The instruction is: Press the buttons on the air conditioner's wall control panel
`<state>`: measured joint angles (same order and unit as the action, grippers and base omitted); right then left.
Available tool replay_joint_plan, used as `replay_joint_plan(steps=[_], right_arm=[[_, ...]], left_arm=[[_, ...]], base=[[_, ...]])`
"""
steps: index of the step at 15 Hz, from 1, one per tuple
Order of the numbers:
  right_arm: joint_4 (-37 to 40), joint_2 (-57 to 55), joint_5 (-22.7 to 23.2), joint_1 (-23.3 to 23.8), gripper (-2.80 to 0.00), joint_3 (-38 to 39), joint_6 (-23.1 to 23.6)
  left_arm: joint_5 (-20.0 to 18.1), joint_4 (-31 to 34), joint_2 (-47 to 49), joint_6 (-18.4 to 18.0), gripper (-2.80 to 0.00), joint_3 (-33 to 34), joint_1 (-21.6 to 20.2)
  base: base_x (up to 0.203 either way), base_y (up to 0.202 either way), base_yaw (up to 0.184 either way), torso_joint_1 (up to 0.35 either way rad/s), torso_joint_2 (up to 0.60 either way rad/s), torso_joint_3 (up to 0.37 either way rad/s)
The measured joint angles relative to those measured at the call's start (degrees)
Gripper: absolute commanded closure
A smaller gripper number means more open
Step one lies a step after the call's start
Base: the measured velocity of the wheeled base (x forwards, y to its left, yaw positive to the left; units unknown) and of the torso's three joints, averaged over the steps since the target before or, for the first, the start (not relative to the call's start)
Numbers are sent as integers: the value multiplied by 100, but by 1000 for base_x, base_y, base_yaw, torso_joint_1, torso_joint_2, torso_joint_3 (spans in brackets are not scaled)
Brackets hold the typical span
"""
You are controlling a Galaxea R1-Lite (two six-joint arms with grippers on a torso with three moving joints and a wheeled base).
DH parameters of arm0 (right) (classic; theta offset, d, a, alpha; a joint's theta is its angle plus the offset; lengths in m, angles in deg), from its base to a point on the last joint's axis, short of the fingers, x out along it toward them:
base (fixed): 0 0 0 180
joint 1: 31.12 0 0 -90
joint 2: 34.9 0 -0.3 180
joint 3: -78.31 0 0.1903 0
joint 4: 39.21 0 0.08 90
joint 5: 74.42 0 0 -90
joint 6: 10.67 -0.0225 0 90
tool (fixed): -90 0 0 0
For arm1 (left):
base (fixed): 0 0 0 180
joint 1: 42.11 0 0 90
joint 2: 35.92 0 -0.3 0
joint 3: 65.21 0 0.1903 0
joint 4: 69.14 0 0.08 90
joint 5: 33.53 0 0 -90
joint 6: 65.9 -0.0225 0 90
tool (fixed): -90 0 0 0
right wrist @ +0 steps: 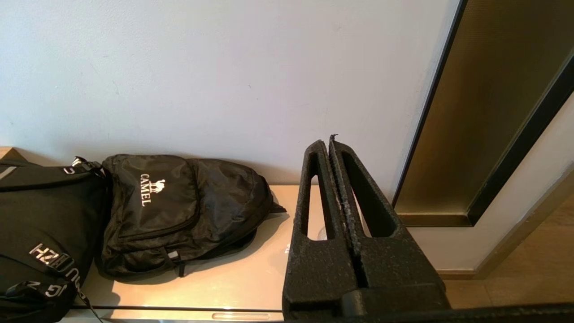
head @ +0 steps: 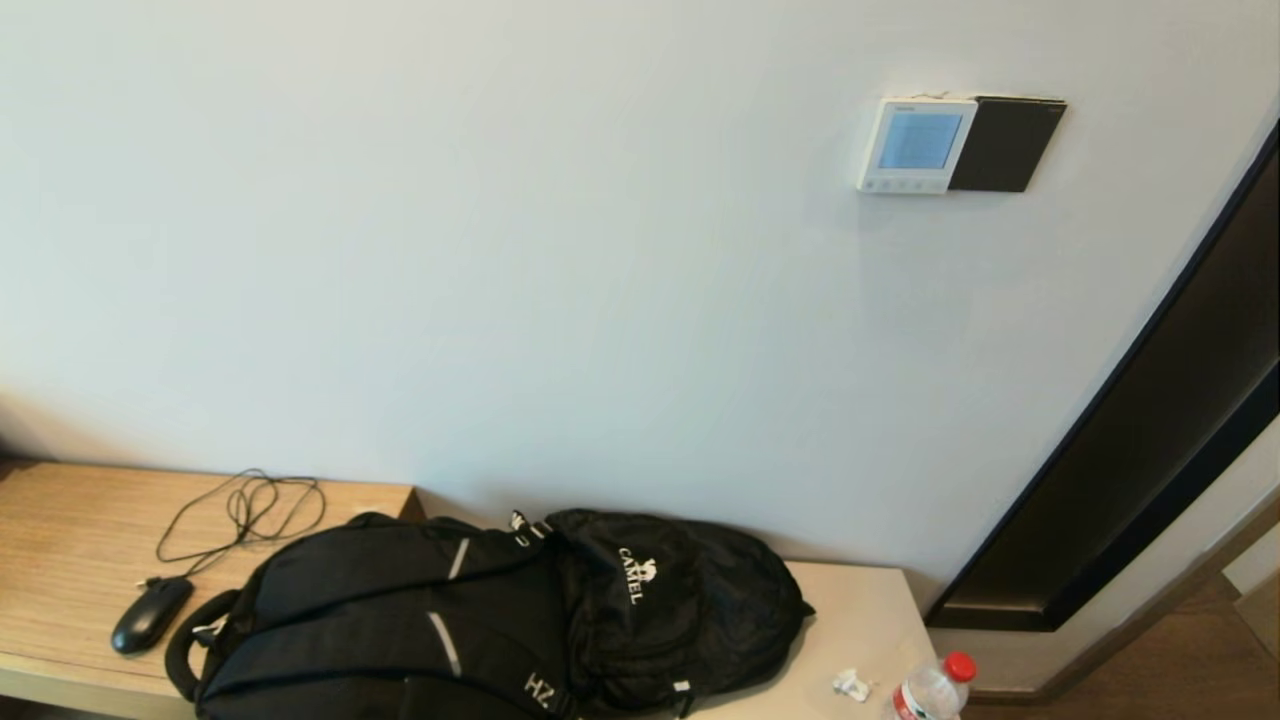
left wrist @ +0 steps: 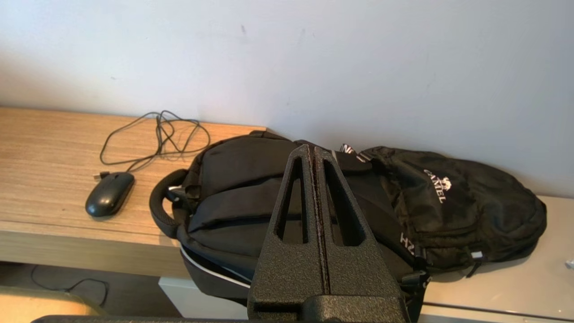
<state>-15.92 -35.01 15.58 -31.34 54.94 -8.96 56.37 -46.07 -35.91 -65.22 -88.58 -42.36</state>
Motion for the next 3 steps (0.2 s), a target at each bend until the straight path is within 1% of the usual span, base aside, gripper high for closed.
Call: replay_joint_plan(steps=[3], right_arm=[[0,-2,0,4,0,0,-6]], left_arm=[[0,-1,-1,0,0,0,0]], base=[[0,0,0,0,0,0]])
